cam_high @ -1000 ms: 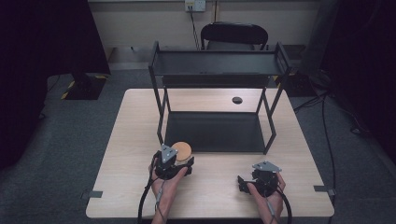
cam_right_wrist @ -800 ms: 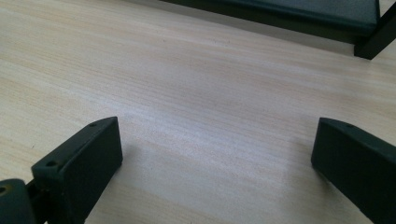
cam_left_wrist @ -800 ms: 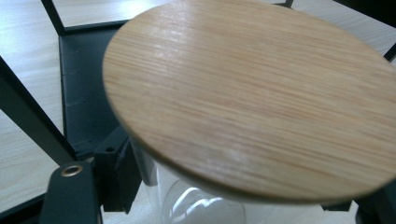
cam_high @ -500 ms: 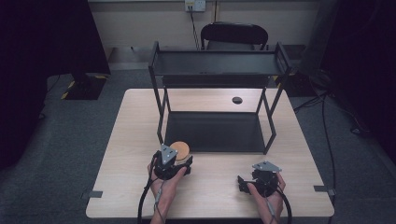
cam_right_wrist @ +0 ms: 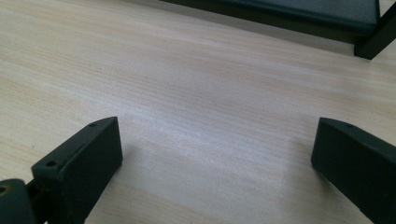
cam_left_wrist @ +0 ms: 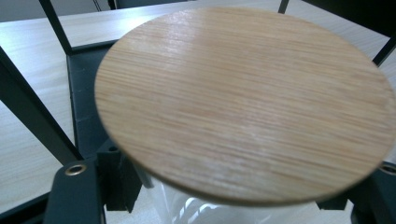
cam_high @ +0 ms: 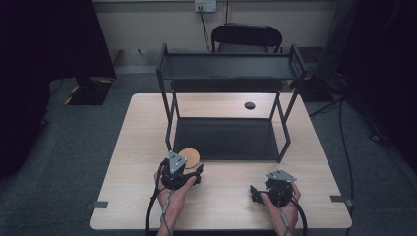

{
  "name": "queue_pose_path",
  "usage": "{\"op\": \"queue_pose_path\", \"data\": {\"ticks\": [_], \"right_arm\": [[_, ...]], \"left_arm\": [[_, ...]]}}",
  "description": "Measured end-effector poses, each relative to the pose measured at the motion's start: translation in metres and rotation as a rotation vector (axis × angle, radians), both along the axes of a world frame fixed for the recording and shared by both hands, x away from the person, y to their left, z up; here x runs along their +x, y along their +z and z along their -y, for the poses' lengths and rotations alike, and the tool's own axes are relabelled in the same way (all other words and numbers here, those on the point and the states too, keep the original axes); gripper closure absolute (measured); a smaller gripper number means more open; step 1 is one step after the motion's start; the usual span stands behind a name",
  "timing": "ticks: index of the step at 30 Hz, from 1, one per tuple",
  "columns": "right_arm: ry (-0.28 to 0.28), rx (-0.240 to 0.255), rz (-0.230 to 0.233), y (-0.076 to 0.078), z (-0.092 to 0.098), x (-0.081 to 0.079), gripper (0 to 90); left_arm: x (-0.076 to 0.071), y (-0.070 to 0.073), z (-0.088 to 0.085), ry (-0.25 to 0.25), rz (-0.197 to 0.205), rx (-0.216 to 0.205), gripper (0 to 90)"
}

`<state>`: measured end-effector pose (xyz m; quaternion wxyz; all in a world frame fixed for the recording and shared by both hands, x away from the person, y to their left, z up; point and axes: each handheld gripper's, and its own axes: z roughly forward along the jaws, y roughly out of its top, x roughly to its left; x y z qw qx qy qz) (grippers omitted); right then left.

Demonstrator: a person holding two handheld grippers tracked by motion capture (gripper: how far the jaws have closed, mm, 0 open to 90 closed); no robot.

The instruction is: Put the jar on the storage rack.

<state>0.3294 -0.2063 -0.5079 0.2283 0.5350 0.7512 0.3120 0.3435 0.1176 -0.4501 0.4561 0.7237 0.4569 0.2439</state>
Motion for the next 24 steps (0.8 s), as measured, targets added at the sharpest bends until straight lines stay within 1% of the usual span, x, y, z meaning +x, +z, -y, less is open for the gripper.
{"op": "queue_pose_path", "data": {"ticks": [1, 3, 14, 18, 22, 24], "right_arm": [[0.000, 0.000, 0.000, 0.000, 0.000, 0.000, 0.9], [0.000, 0.000, 0.000, 0.000, 0.000, 0.000, 0.9], [0.000, 0.000, 0.000, 0.000, 0.000, 0.000, 0.9], [0.000, 0.000, 0.000, 0.000, 0.000, 0.000, 0.9], [0.000, 0.000, 0.000, 0.000, 0.000, 0.000, 0.9], [0.000, 0.000, 0.000, 0.000, 0.000, 0.000, 0.9]], "left_arm": [[0.000, 0.002, 0.000, -0.003, 0.002, -0.001, 26.4], [0.000, 0.004, 0.001, -0.002, 0.004, 0.010, 26.4], [0.003, 0.015, 0.002, 0.000, 0.016, 0.004, 26.4], [0.005, 0.020, 0.004, -0.004, 0.016, 0.007, 26.4], [0.006, 0.025, 0.007, -0.008, 0.026, 0.013, 26.4], [0.007, 0.028, 0.009, -0.017, 0.025, 0.019, 26.4]]}}
